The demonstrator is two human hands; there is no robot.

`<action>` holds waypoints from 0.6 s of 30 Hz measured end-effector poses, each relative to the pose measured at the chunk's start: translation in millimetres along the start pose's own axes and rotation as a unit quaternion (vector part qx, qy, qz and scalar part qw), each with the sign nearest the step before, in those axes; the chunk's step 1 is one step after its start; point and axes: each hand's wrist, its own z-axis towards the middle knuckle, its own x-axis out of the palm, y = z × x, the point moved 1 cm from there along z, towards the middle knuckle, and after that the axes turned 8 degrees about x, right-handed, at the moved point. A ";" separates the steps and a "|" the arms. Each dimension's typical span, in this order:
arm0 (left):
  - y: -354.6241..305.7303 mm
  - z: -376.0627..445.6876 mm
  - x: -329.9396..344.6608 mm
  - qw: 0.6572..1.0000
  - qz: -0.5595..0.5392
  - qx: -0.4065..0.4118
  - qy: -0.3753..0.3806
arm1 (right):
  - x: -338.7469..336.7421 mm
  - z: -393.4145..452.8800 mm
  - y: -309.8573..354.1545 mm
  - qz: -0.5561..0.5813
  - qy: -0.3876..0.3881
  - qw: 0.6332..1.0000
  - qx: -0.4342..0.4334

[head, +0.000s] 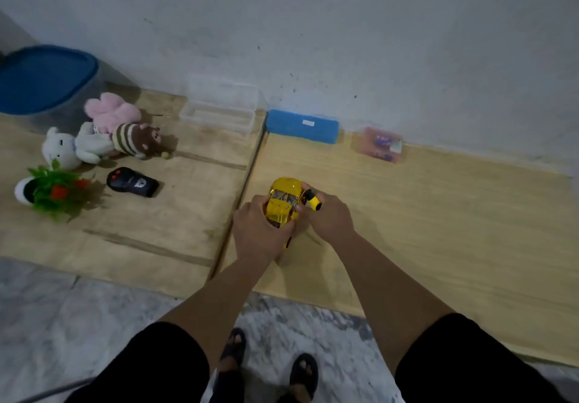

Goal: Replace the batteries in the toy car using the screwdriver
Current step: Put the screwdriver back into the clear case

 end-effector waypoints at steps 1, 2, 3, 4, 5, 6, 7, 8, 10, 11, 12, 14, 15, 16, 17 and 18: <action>6.2 -3.4 4.5 1.000 0.007 -0.008 -0.008 | 4.9 2.2 -4.0 -0.008 0.010 1.000 -0.003; 11.8 -6.6 8.1 1.000 0.010 -0.014 -0.017 | 9.4 4.4 -7.5 -0.016 0.019 1.000 -0.004; 16.8 -9.0 11.1 0.999 0.012 -0.019 -0.025 | 12.8 5.8 -9.6 -0.021 0.027 0.999 -0.005; 21.0 -10.9 13.4 0.999 0.012 -0.022 -0.031 | 15.2 7.0 -11.1 -0.025 0.033 0.999 -0.005; 24.6 -12.4 15.4 0.999 0.010 -0.026 -0.034 | 16.3 7.4 -11.1 -0.030 0.039 0.999 -0.004; 27.6 -13.7 17.0 0.999 0.008 -0.032 -0.036 | 16.6 7.9 -10.5 -0.040 0.047 0.998 -0.004; 29.6 -14.9 18.0 0.998 0.005 -0.041 -0.037 | 16.8 8.2 -9.8 -0.051 0.057 0.997 -0.004; 30.6 -16.1 18.2 0.998 0.002 -0.050 -0.041 | 17.3 8.1 -8.5 -0.060 0.069 0.996 -0.006; 31.6 -17.4 18.5 0.996 -0.001 -0.070 -0.049 | 19.8 9.0 -7.5 -0.064 0.089 0.994 -0.005; 30.1 -17.8 17.2 0.995 -0.002 -0.082 -0.047 | 20.5 9.3 -6.7 -0.060 0.093 0.994 -0.004; 28.0 -17.6 15.6 0.995 -0.003 -0.096 -0.038 | 20.6 9.3 -5.3 -0.055 0.098 0.994 -0.003; 22.1 -16.3 10.5 0.992 -0.002 -0.128 0.000 | 16.8 9.1 -1.8 -0.054 0.108 0.993 0.001; 19.7 -14.7 6.3 0.990 -0.003 -0.139 0.019 | 14.2 9.5 1.8 -0.060 0.112 0.992 -0.003; 17.6 -11.7 1.4 0.989 -0.005 -0.142 0.029 | 11.2 10.3 6.4 -0.067 0.114 0.991 -0.009; 16.5 -6.9 -4.4 0.990 -0.008 -0.140 0.030 | 8.6 12.1 12.0 -0.072 0.111 0.991 -0.015; 15.8 0.3 -11.5 0.991 -0.008 -0.131 0.021 | 5.7 14.3 19.0 -0.078 0.102 0.991 -0.019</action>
